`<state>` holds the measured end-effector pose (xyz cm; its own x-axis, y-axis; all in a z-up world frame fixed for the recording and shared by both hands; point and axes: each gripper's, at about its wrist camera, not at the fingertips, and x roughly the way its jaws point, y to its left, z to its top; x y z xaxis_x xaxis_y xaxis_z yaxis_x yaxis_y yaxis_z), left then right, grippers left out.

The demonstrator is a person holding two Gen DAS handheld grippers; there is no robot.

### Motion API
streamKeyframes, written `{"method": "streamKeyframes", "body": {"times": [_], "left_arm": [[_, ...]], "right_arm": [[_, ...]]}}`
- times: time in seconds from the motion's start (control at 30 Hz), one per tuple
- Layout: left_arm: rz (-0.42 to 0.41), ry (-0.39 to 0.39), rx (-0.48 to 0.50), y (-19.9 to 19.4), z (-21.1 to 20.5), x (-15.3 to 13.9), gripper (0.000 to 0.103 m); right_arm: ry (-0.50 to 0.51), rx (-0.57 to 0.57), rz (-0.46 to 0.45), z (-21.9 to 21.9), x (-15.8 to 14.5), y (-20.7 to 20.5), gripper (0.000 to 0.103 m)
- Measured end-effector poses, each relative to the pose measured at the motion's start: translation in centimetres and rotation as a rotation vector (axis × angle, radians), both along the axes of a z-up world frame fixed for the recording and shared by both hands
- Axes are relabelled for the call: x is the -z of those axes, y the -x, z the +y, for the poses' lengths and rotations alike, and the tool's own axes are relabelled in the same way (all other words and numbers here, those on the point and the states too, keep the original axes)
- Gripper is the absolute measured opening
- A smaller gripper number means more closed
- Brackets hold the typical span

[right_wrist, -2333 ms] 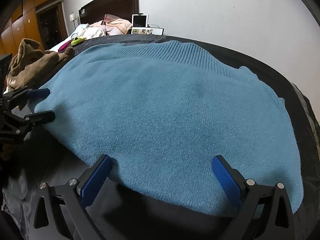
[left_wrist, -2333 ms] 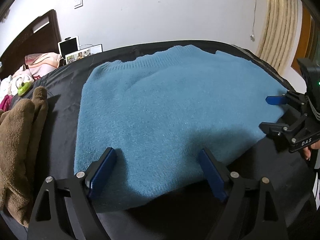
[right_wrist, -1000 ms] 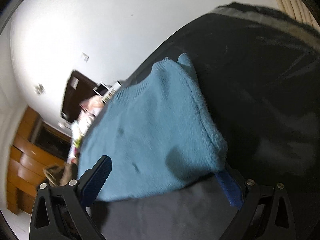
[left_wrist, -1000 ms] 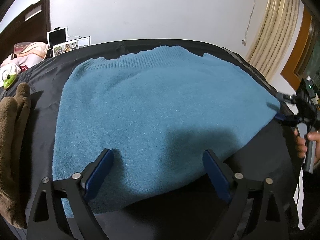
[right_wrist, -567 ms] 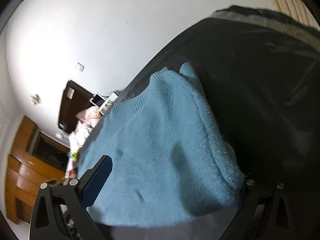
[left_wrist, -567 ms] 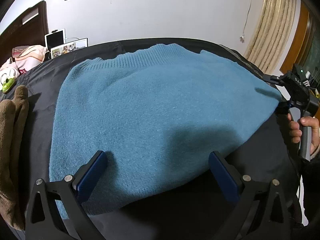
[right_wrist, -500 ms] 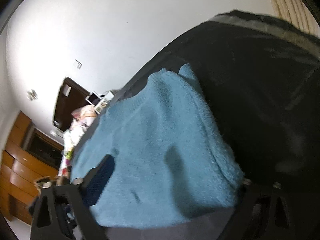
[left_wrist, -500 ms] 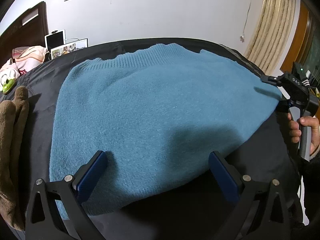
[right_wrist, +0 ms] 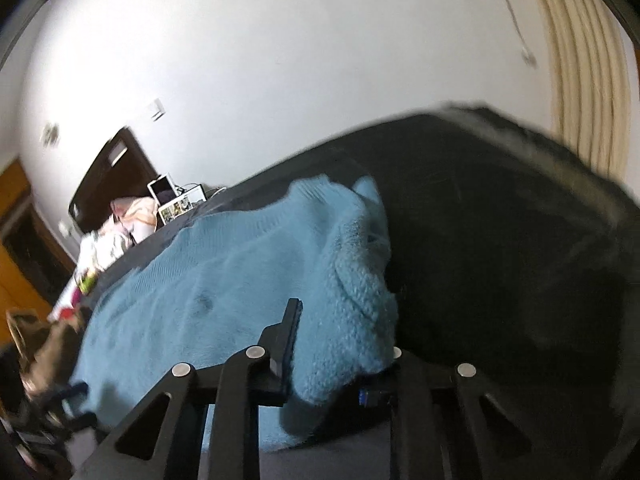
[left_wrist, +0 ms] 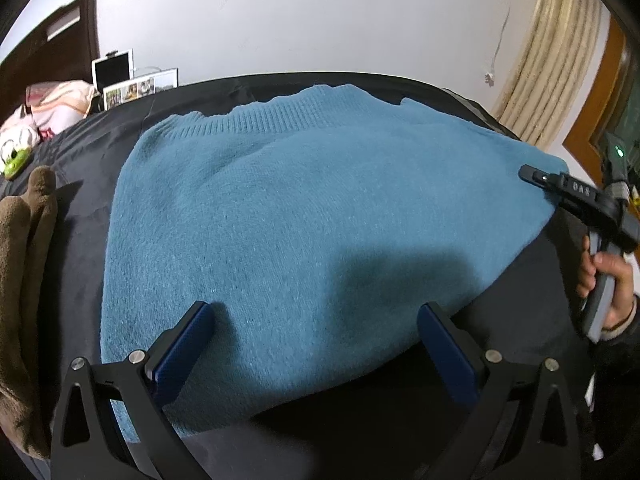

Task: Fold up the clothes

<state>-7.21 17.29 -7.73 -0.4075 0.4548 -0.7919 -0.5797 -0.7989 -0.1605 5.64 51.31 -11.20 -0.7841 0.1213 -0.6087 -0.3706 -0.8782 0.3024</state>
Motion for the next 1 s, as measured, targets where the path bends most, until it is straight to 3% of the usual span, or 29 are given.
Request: {"method": "streamKeyframes", "body": {"times": [0.13, 0.3, 0.53, 0.8, 1.0], "left_arm": [[-0.035, -0.027, 0.003, 1.0, 0.9, -1.5, 0.102], [-0.086, -0.074, 0.071, 3.0, 4.9, -4.0, 0.102], [-0.18, -0.111, 0.132, 6.3, 12.4, -6.0, 0.102], [-0.286, -0.124, 0.227, 9.3, 22.0, -7.0, 0.102], [-0.331, -0.057, 0.33, 9.3, 28.7, -6.3, 0.102]], "right_arm": [[-0.144, -0.036, 0.031, -2.2, -1.3, 0.2, 0.024], [-0.199, -0.066, 0.066, -3.4, -2.1, -0.2, 0.024], [-0.231, -0.11, 0.102, -4.5, -2.5, -1.0, 0.024], [-0.169, -0.127, 0.106, -3.5, -2.2, -0.8, 0.024], [-0.199, -0.153, 0.106, -4.2, -2.3, -0.5, 0.024]]}}
